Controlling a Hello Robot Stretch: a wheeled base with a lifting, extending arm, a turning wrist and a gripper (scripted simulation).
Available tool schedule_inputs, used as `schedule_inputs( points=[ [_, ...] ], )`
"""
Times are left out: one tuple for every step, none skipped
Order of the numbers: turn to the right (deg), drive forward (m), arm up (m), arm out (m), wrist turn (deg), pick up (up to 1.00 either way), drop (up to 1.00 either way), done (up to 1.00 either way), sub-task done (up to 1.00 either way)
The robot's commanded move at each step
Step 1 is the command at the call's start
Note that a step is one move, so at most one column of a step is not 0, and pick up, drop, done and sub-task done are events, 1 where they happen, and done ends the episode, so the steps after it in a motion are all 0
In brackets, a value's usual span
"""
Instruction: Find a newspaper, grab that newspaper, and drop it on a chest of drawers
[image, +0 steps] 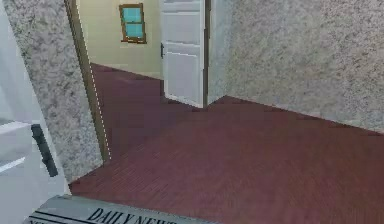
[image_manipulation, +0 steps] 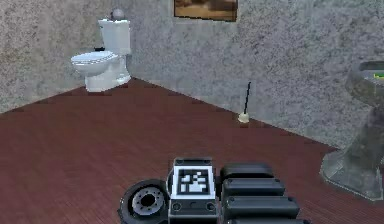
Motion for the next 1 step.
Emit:
schedule_inputs(
  points=[
    [-45.0, 0.00, 0.00, 0.00, 0.0, 0.00, 0.00, 0.00, 0.00]
  ],
)
